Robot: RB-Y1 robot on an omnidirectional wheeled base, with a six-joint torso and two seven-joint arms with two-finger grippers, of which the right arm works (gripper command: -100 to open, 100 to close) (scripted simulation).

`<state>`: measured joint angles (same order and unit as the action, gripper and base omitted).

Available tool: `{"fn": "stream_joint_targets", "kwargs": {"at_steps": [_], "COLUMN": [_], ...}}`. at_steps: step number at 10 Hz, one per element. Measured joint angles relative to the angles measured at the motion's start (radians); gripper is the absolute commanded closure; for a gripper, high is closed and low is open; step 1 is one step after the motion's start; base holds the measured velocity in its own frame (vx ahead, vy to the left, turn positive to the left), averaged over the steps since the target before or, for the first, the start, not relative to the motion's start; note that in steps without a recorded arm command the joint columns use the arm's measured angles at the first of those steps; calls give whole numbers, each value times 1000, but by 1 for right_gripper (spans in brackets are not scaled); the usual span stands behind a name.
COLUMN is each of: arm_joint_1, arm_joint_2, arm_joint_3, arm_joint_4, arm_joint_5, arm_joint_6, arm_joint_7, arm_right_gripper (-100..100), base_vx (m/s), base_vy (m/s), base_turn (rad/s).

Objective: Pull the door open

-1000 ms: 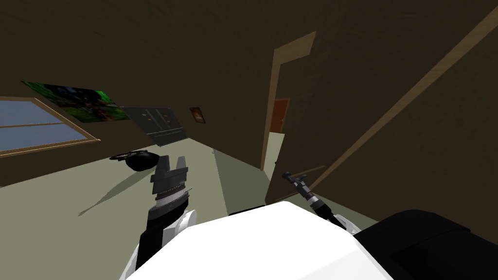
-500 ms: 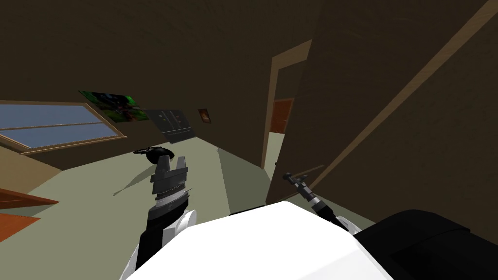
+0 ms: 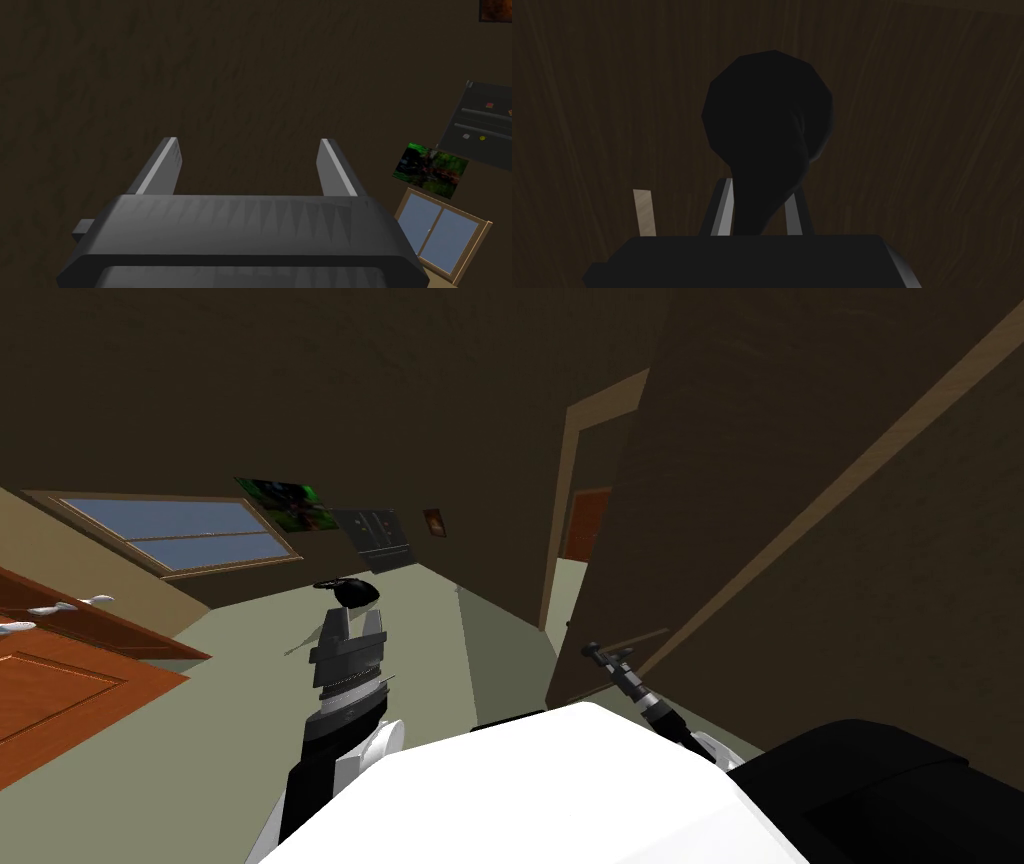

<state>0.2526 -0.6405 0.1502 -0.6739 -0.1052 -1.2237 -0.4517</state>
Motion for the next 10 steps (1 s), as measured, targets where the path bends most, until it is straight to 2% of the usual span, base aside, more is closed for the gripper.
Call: {"fn": "stream_joint_targets", "kwargs": {"at_steps": [6,7,10], "arm_joint_1": [-11,-9,-10], "arm_joint_2": [-5,-6,-7], "arm_joint_3": [9,10,12], "arm_joint_4": [34,33,37], "arm_joint_5": [3,3,2], "arm_joint_6": [-28,-29,-32], "arm_joint_7": [-7,-7,-9], "arm_right_gripper": [100,100,100], "base_vx": [-182,-67,-159], "base_vy": [-74,-26,-61], "base_turn": [127,31,152]}}
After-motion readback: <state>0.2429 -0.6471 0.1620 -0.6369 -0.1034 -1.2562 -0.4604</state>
